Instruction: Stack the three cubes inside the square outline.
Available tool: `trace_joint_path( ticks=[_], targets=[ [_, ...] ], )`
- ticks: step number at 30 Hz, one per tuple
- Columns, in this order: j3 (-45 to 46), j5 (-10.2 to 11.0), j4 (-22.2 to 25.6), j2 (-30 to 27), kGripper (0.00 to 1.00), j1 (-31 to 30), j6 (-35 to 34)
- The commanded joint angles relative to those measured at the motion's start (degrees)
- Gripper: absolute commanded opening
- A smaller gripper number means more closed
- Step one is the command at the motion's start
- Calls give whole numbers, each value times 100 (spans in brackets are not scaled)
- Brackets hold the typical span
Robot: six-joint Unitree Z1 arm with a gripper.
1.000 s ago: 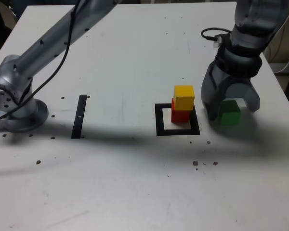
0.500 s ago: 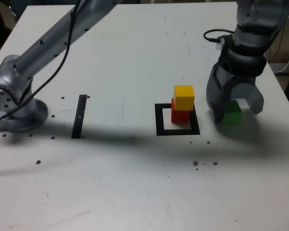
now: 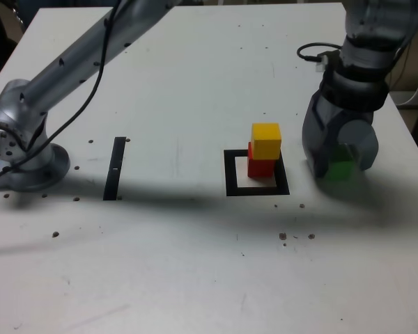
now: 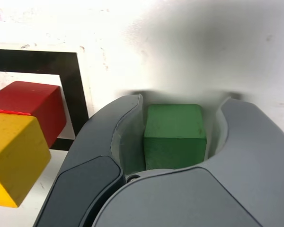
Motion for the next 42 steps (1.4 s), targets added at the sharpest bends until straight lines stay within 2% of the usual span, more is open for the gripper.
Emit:
trace_joint_path(
  ticks=[1, 5, 9, 12, 19, 27, 35, 42],
  targets=[
    [-26, -5, 36, 8, 27, 18, 70],
    [-73, -24, 232, -102, 26, 26, 267],
    [-274, 11, 388, -288, 18, -16, 335],
    [-496, 132, 545, -476, 12, -47, 369],
    [-598, 431, 864, -1242, 10, -50, 479],
    [518, 559, 901, -2209, 11, -51, 477],
    [1598, 688, 763, -2351, 12, -232, 247],
    [1976, 702, 646, -2388, 12, -254, 200]
  ],
)
